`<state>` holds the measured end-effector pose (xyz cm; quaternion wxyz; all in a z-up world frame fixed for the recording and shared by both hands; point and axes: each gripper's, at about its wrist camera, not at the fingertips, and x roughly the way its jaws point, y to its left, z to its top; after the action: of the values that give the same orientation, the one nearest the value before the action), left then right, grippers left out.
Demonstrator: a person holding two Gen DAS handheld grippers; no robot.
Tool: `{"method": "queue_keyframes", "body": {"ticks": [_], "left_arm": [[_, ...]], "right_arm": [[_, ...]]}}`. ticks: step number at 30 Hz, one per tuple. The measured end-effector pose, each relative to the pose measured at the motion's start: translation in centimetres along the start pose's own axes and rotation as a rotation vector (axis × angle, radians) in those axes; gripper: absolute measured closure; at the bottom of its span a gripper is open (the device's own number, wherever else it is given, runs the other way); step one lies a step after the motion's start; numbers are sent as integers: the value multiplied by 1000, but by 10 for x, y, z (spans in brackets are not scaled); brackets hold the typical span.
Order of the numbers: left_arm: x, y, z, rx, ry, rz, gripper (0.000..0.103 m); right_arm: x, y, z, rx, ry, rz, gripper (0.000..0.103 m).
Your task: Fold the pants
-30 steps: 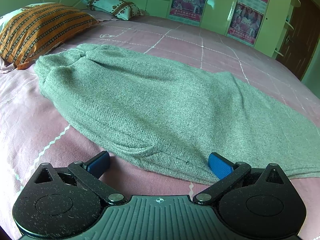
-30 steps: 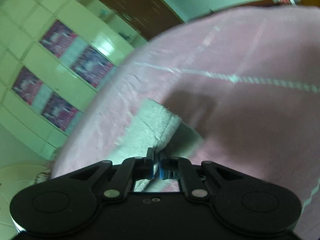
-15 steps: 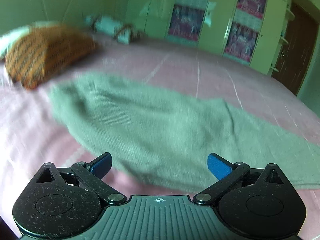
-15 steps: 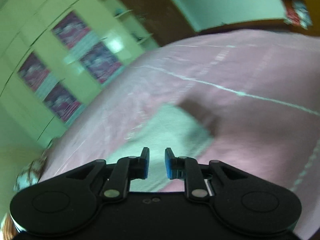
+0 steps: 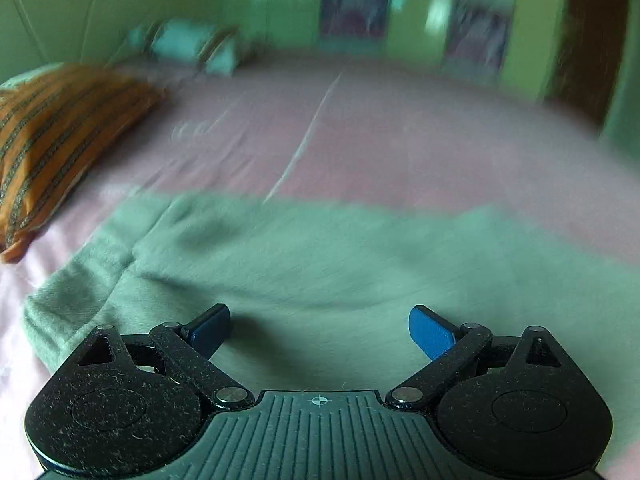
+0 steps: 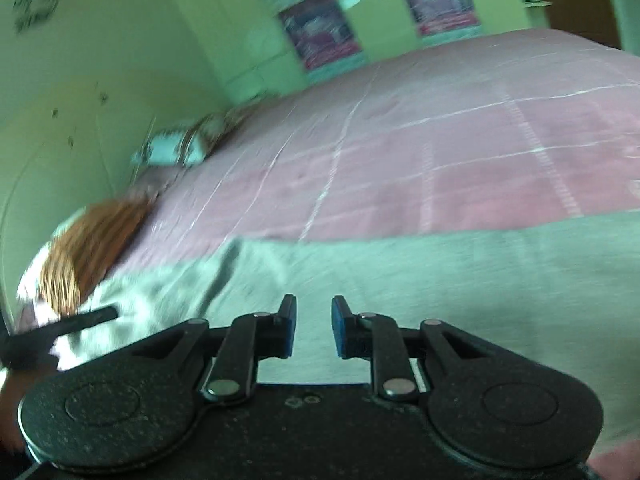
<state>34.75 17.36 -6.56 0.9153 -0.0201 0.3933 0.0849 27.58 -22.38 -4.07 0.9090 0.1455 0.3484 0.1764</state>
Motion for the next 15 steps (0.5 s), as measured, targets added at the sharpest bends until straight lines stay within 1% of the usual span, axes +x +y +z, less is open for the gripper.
{"method": "queue_keyframes", "body": {"ticks": [1,2,4,5,8,10,12,14,15], "left_arm": [[11,8,-3,1,5,7,7],[17,14,-3,-9,0,-8,7],[14,6,2,12,2,15,7],[10,4,3,-2,-2,13,7],[-15,7,4,-45,-101,-40,6],[-19,13,12,-55,-127,-55,6],[-14,22,24,-74,-130,-85,6],[0,25,37,-51,-102,-74,6],[12,26,41,-17,-68,-44,6]], "right_arm": [[6,4,0,-3,14,-1,89],[11,8,-1,-7,28,-11,89],[19,12,-4,-11,60,-26,89],[19,13,-6,-14,66,-27,89],[23,18,-5,-30,68,-20,89],[34,27,0,-53,69,-2,88],[50,40,7,-63,82,19,88],[65,55,13,-83,84,42,88],[76,67,16,-97,91,54,88]]}}
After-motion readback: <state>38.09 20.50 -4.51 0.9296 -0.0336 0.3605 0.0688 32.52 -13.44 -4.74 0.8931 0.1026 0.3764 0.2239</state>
